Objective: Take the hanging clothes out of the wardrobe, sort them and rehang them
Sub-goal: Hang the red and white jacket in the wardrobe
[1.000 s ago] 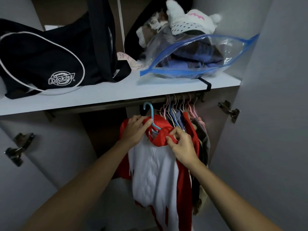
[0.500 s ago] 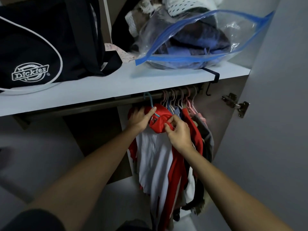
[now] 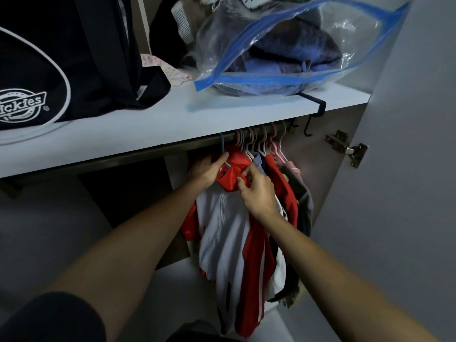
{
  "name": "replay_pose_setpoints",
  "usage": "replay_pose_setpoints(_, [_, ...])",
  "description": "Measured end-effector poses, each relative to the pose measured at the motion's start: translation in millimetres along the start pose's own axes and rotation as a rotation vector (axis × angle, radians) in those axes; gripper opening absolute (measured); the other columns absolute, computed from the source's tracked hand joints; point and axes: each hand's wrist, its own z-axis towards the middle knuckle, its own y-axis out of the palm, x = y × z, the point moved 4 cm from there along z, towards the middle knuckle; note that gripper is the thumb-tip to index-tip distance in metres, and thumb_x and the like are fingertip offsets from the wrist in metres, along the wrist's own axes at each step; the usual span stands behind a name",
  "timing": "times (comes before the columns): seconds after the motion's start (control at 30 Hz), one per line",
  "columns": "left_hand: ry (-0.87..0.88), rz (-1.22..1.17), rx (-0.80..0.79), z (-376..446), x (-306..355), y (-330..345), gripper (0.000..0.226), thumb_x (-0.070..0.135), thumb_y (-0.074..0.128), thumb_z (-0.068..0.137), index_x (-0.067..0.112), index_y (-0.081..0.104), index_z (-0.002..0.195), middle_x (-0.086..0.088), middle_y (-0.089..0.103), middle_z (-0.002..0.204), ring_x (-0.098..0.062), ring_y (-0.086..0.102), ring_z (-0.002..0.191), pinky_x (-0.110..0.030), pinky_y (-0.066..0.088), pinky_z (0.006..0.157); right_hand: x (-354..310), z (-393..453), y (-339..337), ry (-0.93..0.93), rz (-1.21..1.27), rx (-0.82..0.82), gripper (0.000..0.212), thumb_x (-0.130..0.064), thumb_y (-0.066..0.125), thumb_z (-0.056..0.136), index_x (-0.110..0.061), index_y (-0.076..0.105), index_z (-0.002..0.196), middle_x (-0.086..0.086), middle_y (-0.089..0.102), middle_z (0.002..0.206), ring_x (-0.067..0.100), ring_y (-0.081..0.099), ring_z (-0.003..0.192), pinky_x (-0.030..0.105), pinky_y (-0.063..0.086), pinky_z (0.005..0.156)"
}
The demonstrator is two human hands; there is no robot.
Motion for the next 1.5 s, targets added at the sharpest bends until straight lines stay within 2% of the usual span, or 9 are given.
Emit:
replay_pose_setpoints(0.27, [0.02,0.079,-0.008,-1,3,7,0.099,0.089,0.029,0.09,0.022,0.034,0.162,-0.011,0.036,0.165,-0.034,0.039,0.149,-0.046,0.03,0.12,6,-6,7,-0.207,-0.408,0.013,0.014,-0.028,0.055,0.103,-0.014,0.051,0.107,0.006,0.059,0.106,0.027,0.052,0.097,0.042,0.04,0.081])
replay_pose_setpoints(0.47, [0.021,0.141,-0.006,11,-2,12,0.109,0.098,0.017,0.079,0.026,0.041,0.157,-0.016,0.048,0.156,-0.038,0.048,0.141,-0.049,0.039,0.115,20,-5,13,-0.229,-0.677,-0.032,0.046,-0.041,0.048,0.103,-0.013,0.049,0.139,0.015,0.051,0.129,0.032,0.05,0.112,0.046,0.045,0.091])
replay_pose_setpoints(0.57, [-0.004,0.182,-0.002,20,-4,11,0.127,0.106,0.006,0.064,0.023,0.054,0.147,-0.019,0.057,0.145,-0.039,0.056,0.131,-0.049,0.044,0.11,23,-2,15,-0.174,-0.671,-0.126,0.054,-0.046,0.045,0.104,-0.014,0.043,0.148,0.016,0.049,0.138,0.034,0.048,0.122,0.05,0.046,0.098])
replay_pose_setpoints(0.73, [0.033,0.193,0.018,1,-1,5,0.087,0.081,0.027,0.097,0.015,0.053,0.147,-0.023,0.054,0.147,-0.041,0.053,0.134,-0.045,0.042,0.111,20,-13,-4,-0.133,-0.548,-0.279,0.066,-0.056,0.041,0.104,-0.019,0.031,0.158,0.011,0.04,0.15,0.032,0.038,0.136,0.051,0.041,0.109])
replay_pose_setpoints(0.93, [0.024,0.131,0.061,-82,-1,-6,0.083,0.086,0.022,0.09,0.042,0.027,0.16,-0.013,0.045,0.158,-0.041,0.047,0.14,-0.055,0.041,0.113,11,-48,-69,-0.089,-0.411,-0.322,0.071,-0.061,0.045,0.101,-0.023,0.028,0.159,0.006,0.038,0.151,0.028,0.032,0.141,0.048,0.037,0.114])
replay_pose_setpoints(1.2, [0.368,0.407,0.149,-255,46,30,0.076,0.073,0.022,0.102,0.029,0.024,0.163,-0.014,0.038,0.163,-0.035,0.038,0.147,-0.056,0.044,0.112,25,-128,-184,-0.08,-0.419,-0.306,0.067,-0.061,0.036,0.101,-0.024,0.033,0.157,0.004,0.04,0.154,0.027,0.036,0.141,0.05,0.037,0.114])
replay_pose_setpoints(1.33, [0.542,0.492,0.12,-319,90,60,0.07,0.066,0.028,0.105,0.027,0.026,0.164,-0.01,0.034,0.166,-0.03,0.031,0.154,-0.05,0.033,0.121,33,-182,-236,-0.049,-0.432,-0.249,0.063,-0.059,0.036,0.105,-0.024,0.035,0.158,0.003,0.041,0.155,0.026,0.037,0.142,0.046,0.035,0.115])
replay_pose_setpoints(1.43, [0.676,0.448,0.065,-356,118,81,0.069,0.064,0.032,0.104,0.027,0.032,0.162,-0.006,0.033,0.167,-0.029,0.028,0.155,-0.043,0.025,0.12,35,-226,-274,0.003,-0.431,-0.18,0.057,-0.054,0.04,0.106,-0.024,0.04,0.154,0.0,0.046,0.149,0.024,0.044,0.134,0.045,0.041,0.105])
replay_pose_setpoints(1.5, [0.8,0.367,0.024,-382,132,96,0.064,0.056,0.044,0.103,0.023,0.042,0.158,-0.007,0.036,0.165,-0.031,0.034,0.151,-0.046,0.032,0.117,36,-260,-299,0.067,-0.466,-0.121,0.054,-0.052,0.043,0.106,-0.022,0.044,0.151,-0.001,0.049,0.143,0.024,0.048,0.124,0.043,0.044,0.096])
